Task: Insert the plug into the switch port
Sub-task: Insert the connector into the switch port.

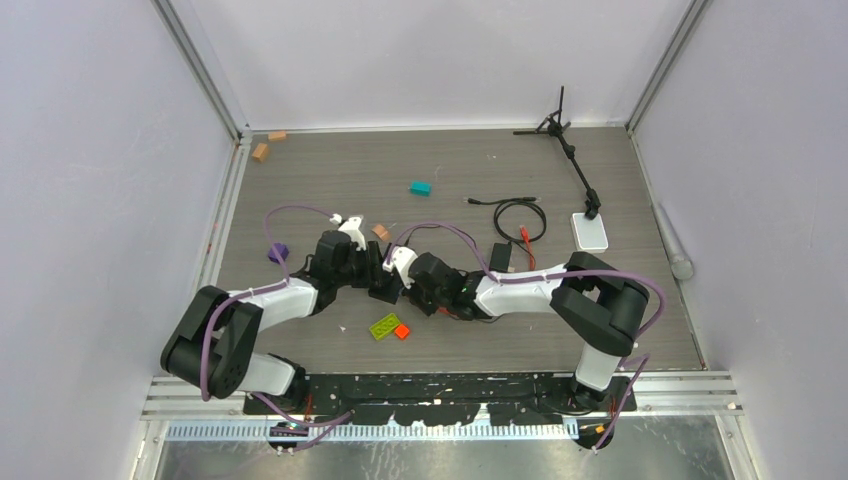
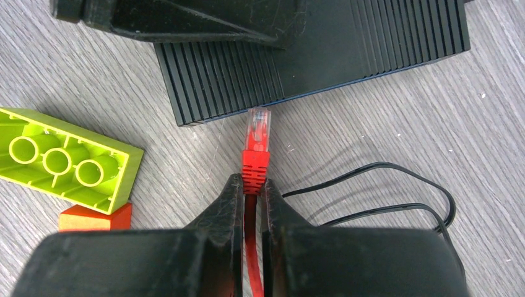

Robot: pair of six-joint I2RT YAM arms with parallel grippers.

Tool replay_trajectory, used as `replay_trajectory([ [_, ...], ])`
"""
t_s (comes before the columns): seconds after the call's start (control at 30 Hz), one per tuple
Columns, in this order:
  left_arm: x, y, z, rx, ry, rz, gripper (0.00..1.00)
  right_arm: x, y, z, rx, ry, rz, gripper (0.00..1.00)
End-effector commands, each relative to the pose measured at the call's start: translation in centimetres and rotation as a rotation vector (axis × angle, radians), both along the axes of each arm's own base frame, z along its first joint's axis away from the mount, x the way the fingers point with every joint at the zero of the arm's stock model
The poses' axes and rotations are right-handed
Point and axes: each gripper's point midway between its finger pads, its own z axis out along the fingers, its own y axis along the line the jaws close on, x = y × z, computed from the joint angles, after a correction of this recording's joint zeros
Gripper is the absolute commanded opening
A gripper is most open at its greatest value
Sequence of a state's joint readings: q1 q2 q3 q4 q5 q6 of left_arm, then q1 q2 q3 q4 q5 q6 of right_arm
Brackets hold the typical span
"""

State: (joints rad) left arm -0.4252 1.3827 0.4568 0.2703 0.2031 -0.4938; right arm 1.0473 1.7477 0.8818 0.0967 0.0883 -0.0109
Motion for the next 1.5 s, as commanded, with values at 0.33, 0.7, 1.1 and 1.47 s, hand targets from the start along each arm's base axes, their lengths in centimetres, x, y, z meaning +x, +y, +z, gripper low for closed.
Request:
replay_trajectory([
  [0.33, 0.1, -0.6, -0.1, -0.005, 0.003, -0.032, 0.48, 0.3, 3.6, 4.4, 0.102, -0.109, 0.045, 0.00],
  [0.7, 0.1, -0.6, -0.1, -0.004, 0.003, -0.033, 0.48, 1.4, 3.3, 5.1, 0.078, -0.164, 0.011, 0.01],
  [1.1, 0.1, -0.7, -0.1, -0.006, 0.003, -0.037, 0.47, 1.8, 3.4, 4.1, 0.033, -0.185, 0.031, 0.01],
  [1.47, -0.9, -1.0, -0.6, -0.039, 0.034, -0.052, 0.45, 2.5, 3.2, 2.6, 0.024, -0.225, 0.017, 0.00],
])
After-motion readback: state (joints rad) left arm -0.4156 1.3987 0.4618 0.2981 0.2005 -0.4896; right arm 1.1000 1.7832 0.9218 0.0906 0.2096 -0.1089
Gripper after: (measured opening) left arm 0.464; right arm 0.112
